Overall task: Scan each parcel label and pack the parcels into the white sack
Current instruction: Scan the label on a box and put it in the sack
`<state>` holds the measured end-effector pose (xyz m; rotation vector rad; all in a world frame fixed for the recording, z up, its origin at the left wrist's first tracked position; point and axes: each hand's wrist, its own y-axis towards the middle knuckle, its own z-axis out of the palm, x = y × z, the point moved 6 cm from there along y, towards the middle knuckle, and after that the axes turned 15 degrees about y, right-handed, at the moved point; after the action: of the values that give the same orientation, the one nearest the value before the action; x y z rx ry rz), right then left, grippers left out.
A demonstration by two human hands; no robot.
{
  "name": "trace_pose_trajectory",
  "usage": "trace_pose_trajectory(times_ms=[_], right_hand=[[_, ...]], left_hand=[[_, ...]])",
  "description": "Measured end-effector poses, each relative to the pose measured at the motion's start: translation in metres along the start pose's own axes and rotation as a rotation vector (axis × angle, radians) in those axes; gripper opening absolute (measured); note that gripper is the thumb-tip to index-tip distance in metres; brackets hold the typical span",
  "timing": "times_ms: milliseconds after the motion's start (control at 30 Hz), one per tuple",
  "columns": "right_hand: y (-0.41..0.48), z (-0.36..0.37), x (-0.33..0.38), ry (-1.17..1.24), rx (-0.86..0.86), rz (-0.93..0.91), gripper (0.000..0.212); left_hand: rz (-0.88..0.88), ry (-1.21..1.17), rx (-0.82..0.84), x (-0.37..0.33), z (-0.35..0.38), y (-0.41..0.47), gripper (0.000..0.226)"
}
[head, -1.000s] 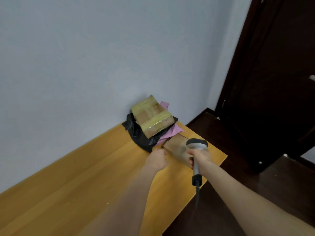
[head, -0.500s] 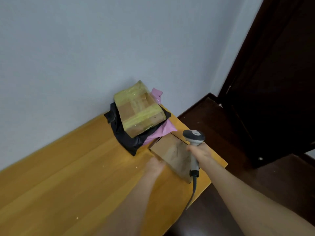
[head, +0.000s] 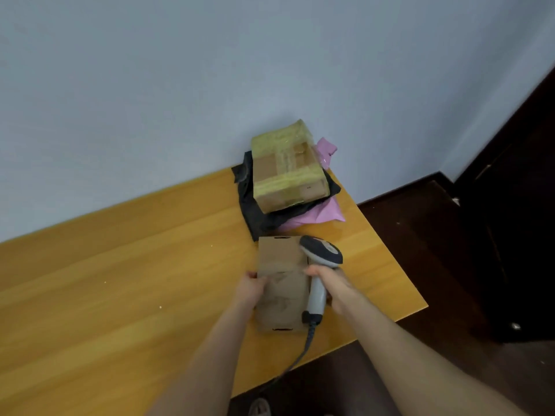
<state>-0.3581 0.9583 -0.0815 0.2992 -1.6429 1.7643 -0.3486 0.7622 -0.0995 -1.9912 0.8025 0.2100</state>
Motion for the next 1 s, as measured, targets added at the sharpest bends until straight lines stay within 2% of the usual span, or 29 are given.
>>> trace_pose_trajectory(times_ms=[100, 233, 400, 500, 633, 767, 900, 1000], right_hand=[[-0.015, 0.019, -0.001, 0.122, 0.02, 0.007, 0.026], [-0.04, 0.058, 0.005, 0.303, 0.128, 0.059, 0.028], [-0.073, 0.128, 0.012, 0.261, 0.258, 0.084, 0.034], [-0.095, 0.172, 0.009, 0.228, 0.337, 0.102, 0.038], [-0.119, 0.221, -0.001, 0.194, 0.386, 0.064, 0.028], [-0.14, 0.258, -0.014, 0.121, 0.373, -0.022, 0.022], [-0.151, 0.287, -0.026, 0.069, 0.379, -0.086, 0.031], [-0.154, 0.3, -0.032, 0.035, 0.353, -0.121, 0.026]], left_hand=[[0.005, -0.086, -0.039, 0.02, -0.034, -0.007, 0.035], [0.169, -0.164, -0.066, 0.026, -0.093, -0.023, 0.045], [0.331, -0.178, -0.148, 0.026, -0.178, -0.048, 0.046], [0.327, -0.298, -0.159, 0.037, -0.228, -0.062, 0.04], [0.272, -0.54, -0.08, 0.06, -0.282, -0.075, 0.027], [0.289, -0.502, -0.044, 0.088, -0.326, -0.083, 0.014], [0.309, -0.483, -0.035, 0.113, -0.354, -0.082, 0.044], [0.283, -0.511, -0.009, 0.129, -0.362, -0.082, 0.062]])
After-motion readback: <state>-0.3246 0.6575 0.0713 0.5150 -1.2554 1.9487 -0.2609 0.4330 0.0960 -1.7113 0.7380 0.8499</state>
